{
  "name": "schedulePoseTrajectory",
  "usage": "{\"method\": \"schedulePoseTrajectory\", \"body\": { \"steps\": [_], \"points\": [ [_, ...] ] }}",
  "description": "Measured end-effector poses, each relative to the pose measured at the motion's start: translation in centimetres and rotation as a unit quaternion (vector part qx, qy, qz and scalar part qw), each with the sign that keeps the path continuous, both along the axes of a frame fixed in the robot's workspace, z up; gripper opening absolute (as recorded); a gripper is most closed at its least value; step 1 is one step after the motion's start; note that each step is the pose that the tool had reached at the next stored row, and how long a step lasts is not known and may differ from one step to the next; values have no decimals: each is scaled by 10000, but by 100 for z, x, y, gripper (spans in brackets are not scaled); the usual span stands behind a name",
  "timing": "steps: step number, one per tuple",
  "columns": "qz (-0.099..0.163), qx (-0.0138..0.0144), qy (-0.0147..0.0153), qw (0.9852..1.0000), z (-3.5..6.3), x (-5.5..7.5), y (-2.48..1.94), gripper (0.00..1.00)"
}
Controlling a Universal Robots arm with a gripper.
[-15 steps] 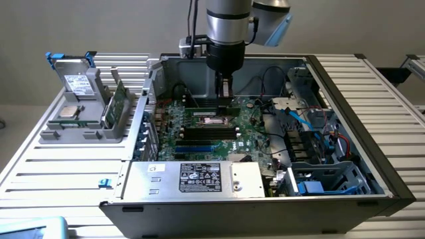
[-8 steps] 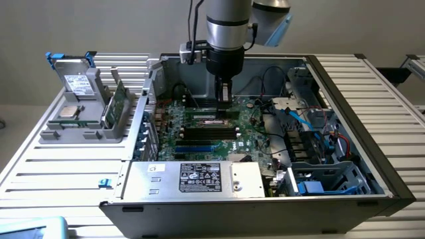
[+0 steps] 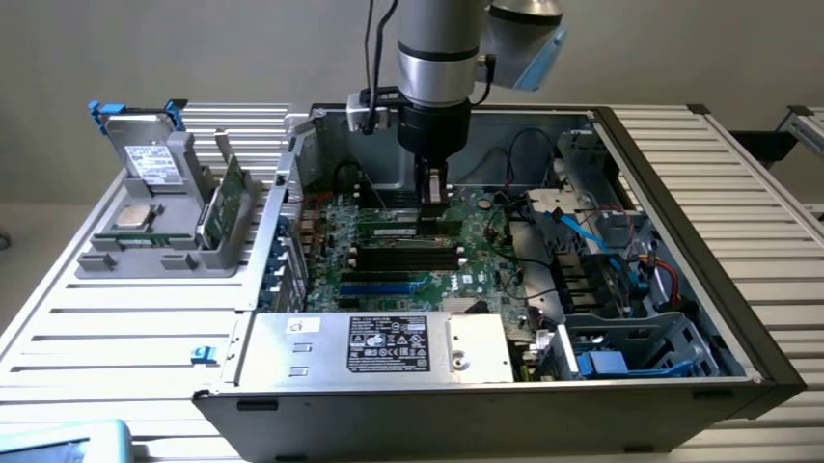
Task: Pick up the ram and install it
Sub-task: 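Insert the ram into the slot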
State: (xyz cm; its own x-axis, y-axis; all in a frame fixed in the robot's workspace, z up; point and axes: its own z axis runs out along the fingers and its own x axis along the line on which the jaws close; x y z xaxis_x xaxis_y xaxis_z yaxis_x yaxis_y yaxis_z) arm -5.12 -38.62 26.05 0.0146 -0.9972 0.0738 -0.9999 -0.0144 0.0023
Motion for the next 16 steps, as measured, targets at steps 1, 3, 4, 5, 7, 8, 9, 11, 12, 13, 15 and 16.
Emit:
{"method": "schedulePoseTrajectory", "body": {
  "steps": [1,3,4,5,7,8,9,11,12,13,15,16],
  "points": [
    [9,0,0,10000,-3,0,-1,13],
    [28,1,-1,10000,-8,0,-16,13],
    [35,1,0,10000,-10,-1,-25,13],
    [44,1,0,10000,-12,0,-35,13],
    [57,0,0,10000,-18,0,-51,13],
    [63,1,-1,10000,-21,0,-61,13],
    [68,1,-1,10000,-30,0,-65,13],
    [74,1,-1,10000,-64,-1,-65,13],
    [76,1,-1,10000,-82,0,-65,13],
    [76,1,-1,10000,-101,0,-65,13],
    [77,1,-1,10000,-126,-1,-66,13],
    [77,1,-1,10000,-136,-1,-66,13]
  ]
}}
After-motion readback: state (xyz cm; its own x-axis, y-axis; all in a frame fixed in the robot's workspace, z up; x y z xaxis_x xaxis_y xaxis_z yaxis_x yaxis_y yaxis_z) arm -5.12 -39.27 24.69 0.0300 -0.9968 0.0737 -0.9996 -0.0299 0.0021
